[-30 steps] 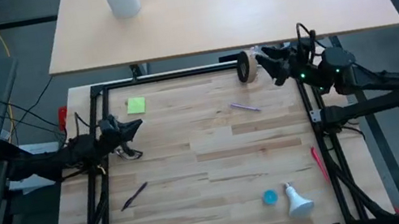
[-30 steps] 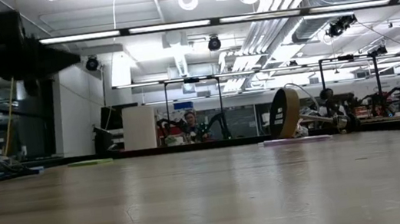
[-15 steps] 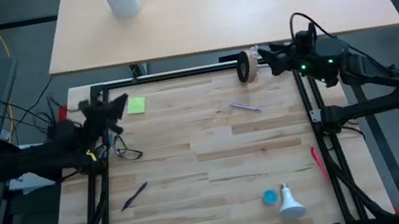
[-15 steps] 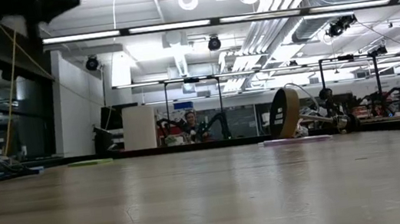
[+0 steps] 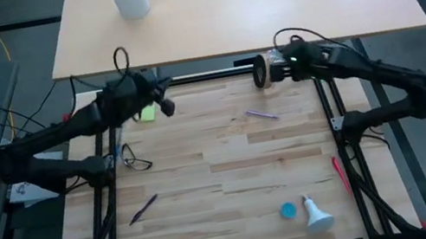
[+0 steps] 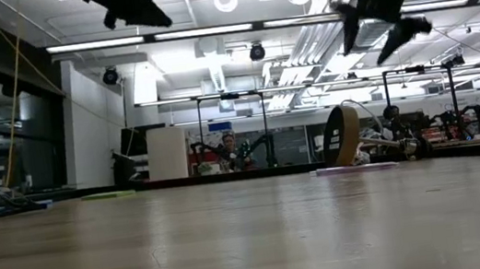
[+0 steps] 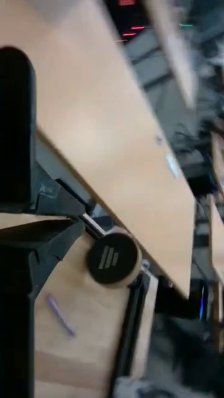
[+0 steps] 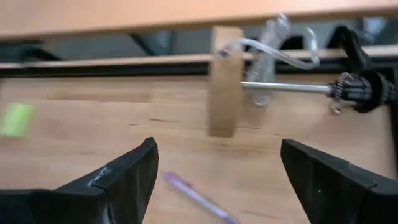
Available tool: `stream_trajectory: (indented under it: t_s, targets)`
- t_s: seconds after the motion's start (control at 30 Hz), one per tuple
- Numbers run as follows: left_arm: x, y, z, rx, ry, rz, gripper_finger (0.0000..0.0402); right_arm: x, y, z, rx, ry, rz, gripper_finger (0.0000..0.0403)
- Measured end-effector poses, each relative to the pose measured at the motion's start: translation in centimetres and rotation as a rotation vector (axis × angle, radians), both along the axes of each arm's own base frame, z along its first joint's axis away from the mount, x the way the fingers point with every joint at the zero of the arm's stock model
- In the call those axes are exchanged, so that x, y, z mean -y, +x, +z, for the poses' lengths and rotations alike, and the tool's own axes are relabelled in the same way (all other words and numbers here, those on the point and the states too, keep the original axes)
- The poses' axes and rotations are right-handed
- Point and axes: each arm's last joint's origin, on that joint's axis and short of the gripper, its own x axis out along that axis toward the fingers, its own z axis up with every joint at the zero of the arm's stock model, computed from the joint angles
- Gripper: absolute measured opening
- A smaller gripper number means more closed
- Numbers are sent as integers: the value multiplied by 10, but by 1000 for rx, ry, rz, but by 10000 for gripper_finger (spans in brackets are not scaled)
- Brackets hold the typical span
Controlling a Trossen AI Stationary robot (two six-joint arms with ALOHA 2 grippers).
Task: Screw lightbulb
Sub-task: Insert the lightbulb into the lamp
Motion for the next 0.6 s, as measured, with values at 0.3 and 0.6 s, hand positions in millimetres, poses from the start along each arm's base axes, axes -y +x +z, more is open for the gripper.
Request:
stream_trajectory:
  t_s: [0.3,0.6]
  targets:
    - [-24,-21,2,145,-295,29,108,64,32,-60,-129,65,-6,330]
    - [-21,-28,-4,69,-349,36,163,86,43,-90,-168,75,-13,330]
